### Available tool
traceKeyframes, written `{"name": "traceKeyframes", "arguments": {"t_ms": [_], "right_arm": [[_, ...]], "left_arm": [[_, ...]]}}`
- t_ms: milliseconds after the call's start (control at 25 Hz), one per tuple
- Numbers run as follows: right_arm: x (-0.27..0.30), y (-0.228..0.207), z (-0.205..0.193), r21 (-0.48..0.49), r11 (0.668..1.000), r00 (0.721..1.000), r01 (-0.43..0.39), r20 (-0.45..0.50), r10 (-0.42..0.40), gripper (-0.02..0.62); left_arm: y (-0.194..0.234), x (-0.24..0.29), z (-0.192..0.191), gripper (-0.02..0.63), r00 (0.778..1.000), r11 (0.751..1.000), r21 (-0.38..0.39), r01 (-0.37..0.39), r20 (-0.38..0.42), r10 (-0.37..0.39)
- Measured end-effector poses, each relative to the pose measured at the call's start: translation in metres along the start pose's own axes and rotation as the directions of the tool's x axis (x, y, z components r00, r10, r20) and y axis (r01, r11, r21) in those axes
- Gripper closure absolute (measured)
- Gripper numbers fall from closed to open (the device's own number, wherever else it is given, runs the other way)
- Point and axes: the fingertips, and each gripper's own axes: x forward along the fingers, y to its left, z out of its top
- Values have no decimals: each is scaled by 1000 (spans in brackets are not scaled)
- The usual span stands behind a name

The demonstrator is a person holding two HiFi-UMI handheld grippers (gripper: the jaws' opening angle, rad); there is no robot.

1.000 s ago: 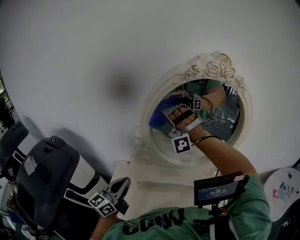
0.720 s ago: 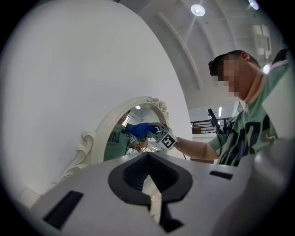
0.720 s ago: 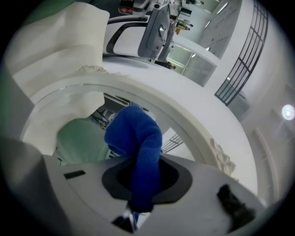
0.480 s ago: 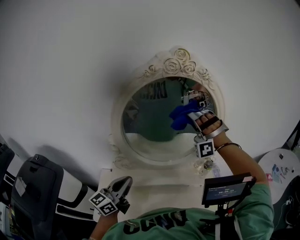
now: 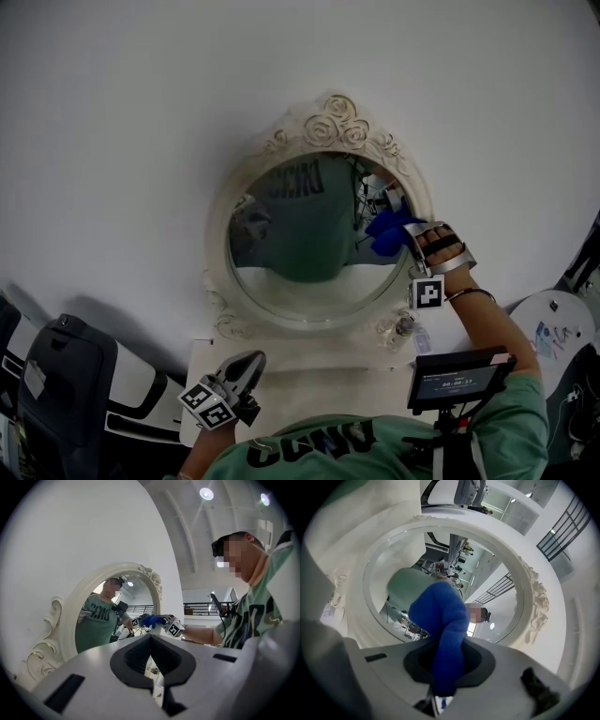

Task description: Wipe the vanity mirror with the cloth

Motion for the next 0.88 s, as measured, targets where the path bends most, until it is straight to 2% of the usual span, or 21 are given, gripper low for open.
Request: {"name": "traceKeyframes", "arguments": {"t_ms": [120,200,280,440,640,760,880], "right_arm": [[-2,-7,6,6,1000,1000,2,-10,-2,546],[-6,-20,32,14,1000,998,26,52,-26,546],[-9,-37,75,19,998,987,64,148,-66,546],[-10,-78,178,39,989,935,141,323,-146,546],[4,-113,291,54,981,864,188,465,-191,546],[15,-125,337,39,980,841,196,507,-189,546],[25,-127,361,31,982,836,184,520,-173,546]], "left_arm": [[3,-10,2,606,1000,1000,0,-22,10,22],[7,-20,4,606,999,999,0,-45,20,45],[10,-31,7,606,997,998,-1,-66,32,66],[14,-55,11,606,993,995,5,-103,55,103],[21,-97,20,606,980,983,12,-183,83,181],[26,-124,24,606,967,972,12,-236,100,234],[30,-145,26,606,954,960,11,-280,115,277]]}}
